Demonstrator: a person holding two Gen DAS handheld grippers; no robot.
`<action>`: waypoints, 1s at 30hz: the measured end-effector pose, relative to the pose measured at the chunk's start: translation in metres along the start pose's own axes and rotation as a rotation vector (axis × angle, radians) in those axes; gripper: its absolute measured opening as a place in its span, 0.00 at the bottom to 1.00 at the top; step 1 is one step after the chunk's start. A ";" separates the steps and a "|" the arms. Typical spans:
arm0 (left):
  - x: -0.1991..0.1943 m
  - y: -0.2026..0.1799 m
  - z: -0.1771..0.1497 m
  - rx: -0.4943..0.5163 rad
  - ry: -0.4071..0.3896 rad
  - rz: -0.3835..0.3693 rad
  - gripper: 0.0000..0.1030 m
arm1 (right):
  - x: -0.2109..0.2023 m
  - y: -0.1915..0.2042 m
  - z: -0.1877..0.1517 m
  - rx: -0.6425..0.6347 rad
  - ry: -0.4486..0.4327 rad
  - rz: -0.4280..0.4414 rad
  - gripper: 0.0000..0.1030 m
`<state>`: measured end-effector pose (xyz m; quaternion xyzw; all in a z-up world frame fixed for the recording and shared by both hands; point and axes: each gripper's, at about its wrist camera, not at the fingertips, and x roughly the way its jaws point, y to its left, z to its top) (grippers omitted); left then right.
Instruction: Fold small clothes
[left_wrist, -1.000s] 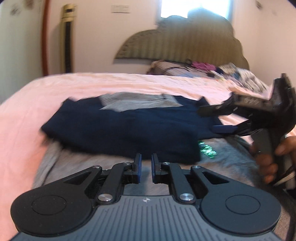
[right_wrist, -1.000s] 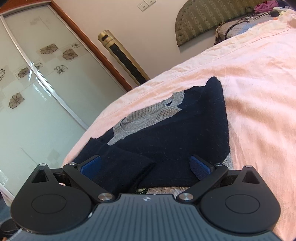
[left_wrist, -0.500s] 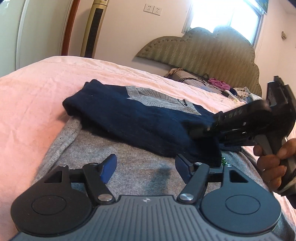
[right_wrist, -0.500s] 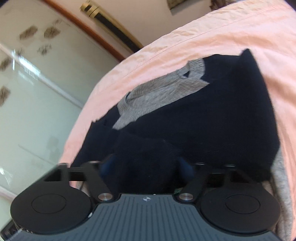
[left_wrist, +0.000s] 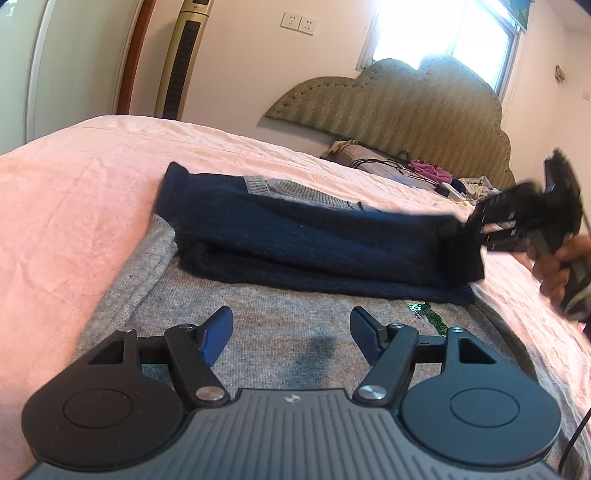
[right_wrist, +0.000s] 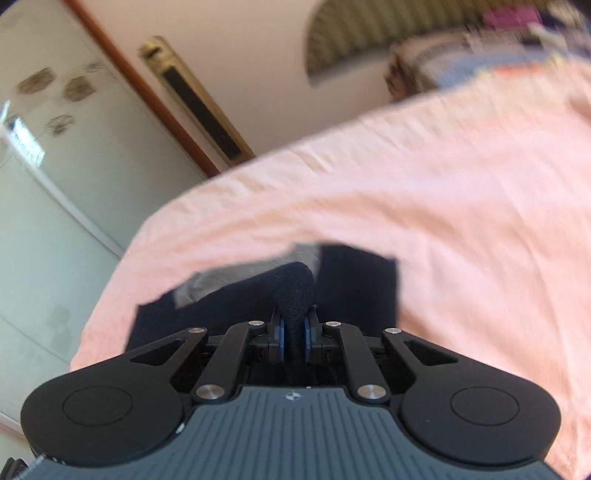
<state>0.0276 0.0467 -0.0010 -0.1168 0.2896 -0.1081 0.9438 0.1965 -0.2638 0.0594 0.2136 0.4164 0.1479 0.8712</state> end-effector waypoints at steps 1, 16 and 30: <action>0.001 0.001 0.001 0.000 0.003 0.006 0.68 | 0.005 -0.004 -0.004 0.004 0.017 -0.005 0.15; 0.109 0.092 0.124 -0.095 0.197 0.197 0.86 | 0.010 -0.034 -0.005 0.016 -0.042 -0.075 0.85; 0.130 0.074 0.102 0.288 0.103 0.695 0.03 | 0.031 -0.038 -0.013 -0.004 -0.094 -0.009 0.19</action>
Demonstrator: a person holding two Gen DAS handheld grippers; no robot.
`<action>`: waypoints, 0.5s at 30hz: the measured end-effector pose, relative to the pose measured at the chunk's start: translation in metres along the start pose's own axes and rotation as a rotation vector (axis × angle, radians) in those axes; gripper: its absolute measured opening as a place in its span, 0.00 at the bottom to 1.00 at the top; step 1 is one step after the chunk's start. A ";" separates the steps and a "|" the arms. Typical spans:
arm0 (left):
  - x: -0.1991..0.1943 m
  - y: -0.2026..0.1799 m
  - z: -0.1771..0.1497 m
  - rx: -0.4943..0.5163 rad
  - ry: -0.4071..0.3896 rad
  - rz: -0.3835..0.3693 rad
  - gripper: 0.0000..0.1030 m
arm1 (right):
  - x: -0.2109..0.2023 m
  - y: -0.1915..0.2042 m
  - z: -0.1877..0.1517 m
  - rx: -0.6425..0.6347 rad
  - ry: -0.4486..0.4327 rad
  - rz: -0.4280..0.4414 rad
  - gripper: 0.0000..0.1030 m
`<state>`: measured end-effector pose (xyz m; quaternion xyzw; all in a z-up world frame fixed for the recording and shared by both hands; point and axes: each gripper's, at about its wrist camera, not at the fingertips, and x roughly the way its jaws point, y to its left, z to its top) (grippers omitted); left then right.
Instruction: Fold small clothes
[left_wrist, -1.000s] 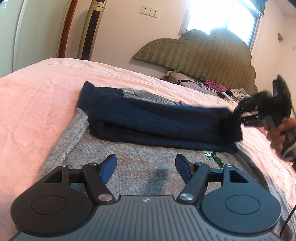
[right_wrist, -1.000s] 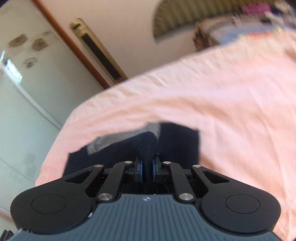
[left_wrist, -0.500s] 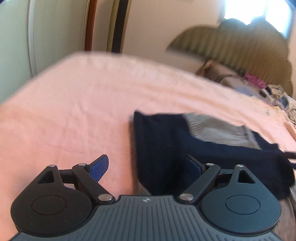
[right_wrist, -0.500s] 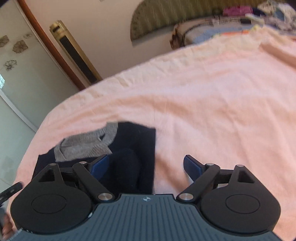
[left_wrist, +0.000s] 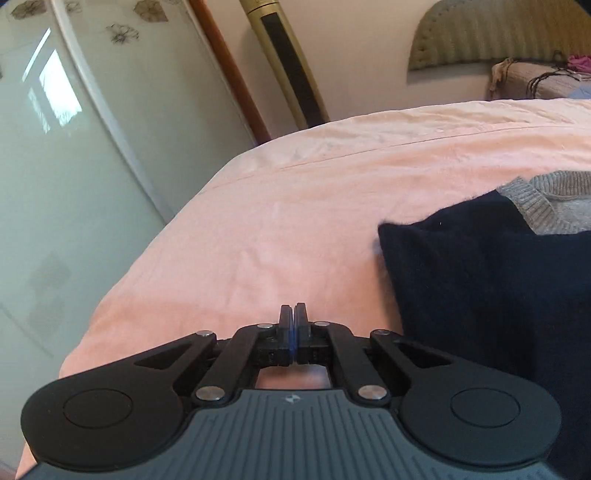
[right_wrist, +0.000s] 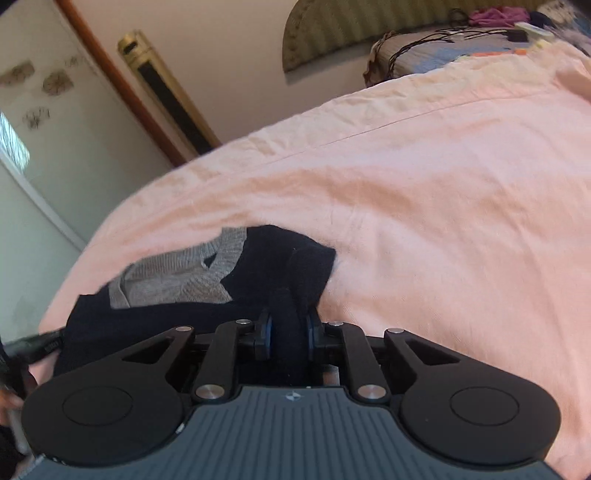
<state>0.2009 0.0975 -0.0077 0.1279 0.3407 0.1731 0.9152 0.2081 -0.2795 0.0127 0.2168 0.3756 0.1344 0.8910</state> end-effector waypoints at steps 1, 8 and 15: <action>-0.013 0.010 -0.003 -0.041 -0.012 -0.030 0.03 | -0.004 0.002 -0.001 0.005 -0.003 -0.004 0.28; -0.134 0.008 -0.079 0.082 -0.136 -0.175 0.82 | -0.097 0.056 -0.054 -0.263 -0.084 -0.119 0.64; -0.140 -0.039 -0.108 0.401 -0.193 -0.022 0.34 | -0.085 0.072 -0.115 -0.557 0.030 -0.316 0.57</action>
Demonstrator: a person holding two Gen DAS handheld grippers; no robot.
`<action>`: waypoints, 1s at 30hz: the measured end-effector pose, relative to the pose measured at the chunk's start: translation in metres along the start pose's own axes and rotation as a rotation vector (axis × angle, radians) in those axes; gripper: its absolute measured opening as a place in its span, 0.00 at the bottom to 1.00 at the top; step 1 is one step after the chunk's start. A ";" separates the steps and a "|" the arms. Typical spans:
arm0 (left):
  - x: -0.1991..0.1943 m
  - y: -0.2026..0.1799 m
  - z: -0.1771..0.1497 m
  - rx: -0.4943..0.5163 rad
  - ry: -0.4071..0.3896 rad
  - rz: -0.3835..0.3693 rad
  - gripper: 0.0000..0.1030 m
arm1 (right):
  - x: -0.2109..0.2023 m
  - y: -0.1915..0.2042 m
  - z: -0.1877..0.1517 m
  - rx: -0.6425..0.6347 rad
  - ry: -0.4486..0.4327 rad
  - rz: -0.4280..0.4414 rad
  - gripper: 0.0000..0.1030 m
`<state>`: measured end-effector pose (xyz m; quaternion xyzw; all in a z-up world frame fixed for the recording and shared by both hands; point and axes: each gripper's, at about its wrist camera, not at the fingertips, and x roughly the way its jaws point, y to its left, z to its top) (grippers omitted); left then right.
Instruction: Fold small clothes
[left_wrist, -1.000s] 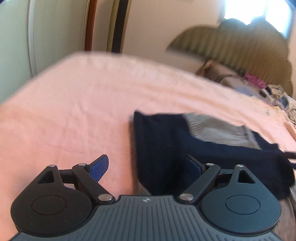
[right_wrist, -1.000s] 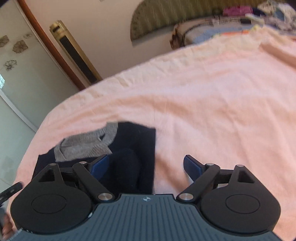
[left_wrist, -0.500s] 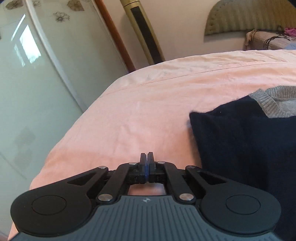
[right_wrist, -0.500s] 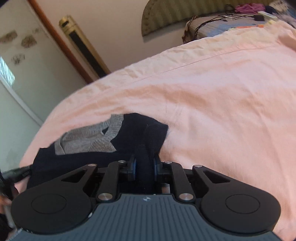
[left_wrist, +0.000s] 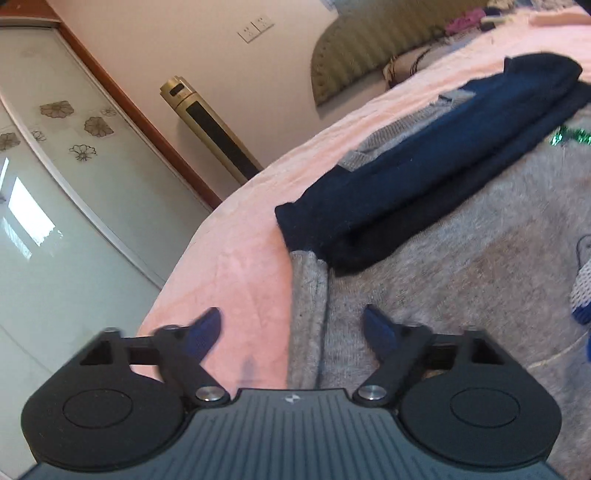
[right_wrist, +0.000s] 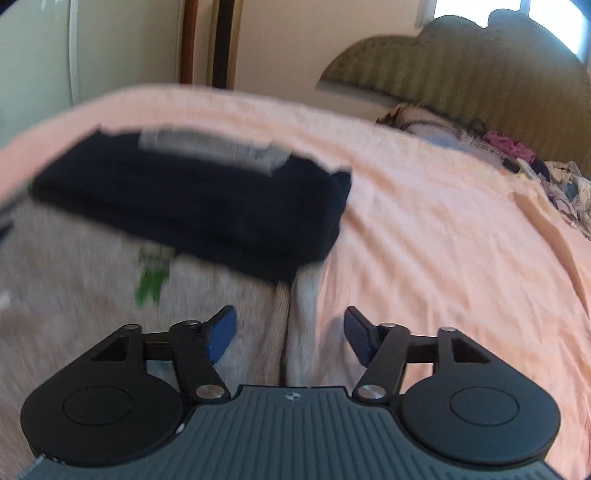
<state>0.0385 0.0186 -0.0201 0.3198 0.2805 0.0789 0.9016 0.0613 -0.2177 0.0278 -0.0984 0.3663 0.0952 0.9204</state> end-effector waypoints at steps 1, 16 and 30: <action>0.006 0.005 -0.002 0.006 0.048 0.004 0.19 | -0.002 -0.008 0.000 0.041 0.011 0.034 0.43; -0.056 0.042 -0.047 -0.036 0.042 -0.105 0.81 | -0.075 -0.030 -0.033 0.200 -0.015 0.146 0.40; -0.168 0.080 -0.128 0.100 -0.018 -0.280 0.83 | -0.175 0.022 -0.121 -0.264 0.301 0.127 0.82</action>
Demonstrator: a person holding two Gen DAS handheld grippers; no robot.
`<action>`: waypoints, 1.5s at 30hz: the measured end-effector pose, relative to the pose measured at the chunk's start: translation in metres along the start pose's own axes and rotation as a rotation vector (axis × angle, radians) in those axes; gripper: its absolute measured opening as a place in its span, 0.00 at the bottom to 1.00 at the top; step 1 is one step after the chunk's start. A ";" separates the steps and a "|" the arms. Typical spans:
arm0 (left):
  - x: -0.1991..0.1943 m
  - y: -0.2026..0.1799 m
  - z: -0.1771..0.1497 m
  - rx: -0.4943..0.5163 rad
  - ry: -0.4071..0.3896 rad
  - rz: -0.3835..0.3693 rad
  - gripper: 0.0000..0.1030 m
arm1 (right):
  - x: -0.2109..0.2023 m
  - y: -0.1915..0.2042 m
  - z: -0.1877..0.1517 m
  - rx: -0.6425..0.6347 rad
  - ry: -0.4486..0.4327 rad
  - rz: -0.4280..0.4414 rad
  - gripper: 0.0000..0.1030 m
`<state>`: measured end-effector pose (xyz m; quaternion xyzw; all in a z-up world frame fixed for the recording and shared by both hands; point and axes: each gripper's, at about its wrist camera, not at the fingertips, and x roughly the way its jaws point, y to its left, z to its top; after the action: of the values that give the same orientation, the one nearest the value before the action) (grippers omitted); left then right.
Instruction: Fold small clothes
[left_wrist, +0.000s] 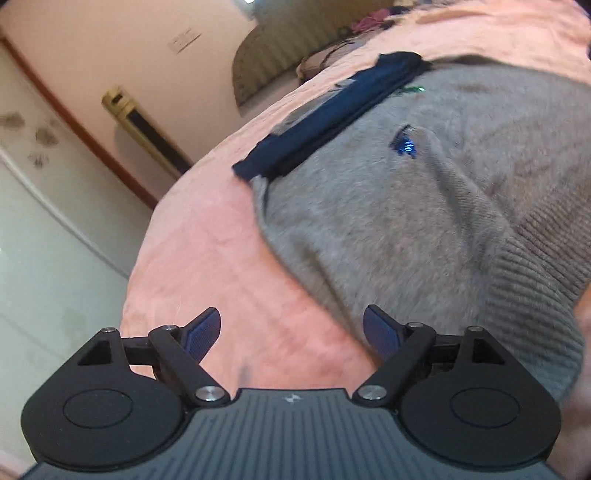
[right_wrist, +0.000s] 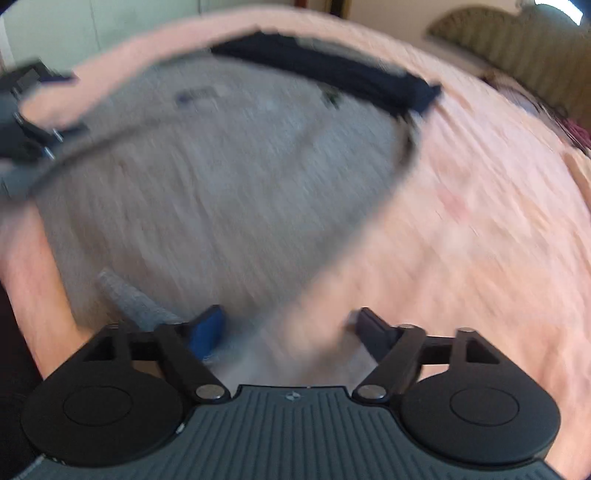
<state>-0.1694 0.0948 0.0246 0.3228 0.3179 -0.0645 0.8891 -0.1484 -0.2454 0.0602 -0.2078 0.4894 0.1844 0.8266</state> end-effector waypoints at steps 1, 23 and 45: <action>-0.004 0.007 -0.002 -0.045 0.008 -0.016 0.83 | -0.008 -0.004 -0.004 0.011 0.004 -0.031 0.82; 0.031 0.055 -0.091 -1.435 0.028 -0.959 0.81 | 0.007 -0.010 -0.041 0.695 -0.201 0.558 0.76; 0.034 0.066 -0.105 -1.316 0.097 -0.832 0.61 | 0.025 -0.018 -0.054 0.742 -0.166 0.607 0.12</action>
<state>-0.1764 0.2138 -0.0227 -0.4144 0.4242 -0.1766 0.7856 -0.1676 -0.2860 0.0174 0.2686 0.4932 0.2464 0.7899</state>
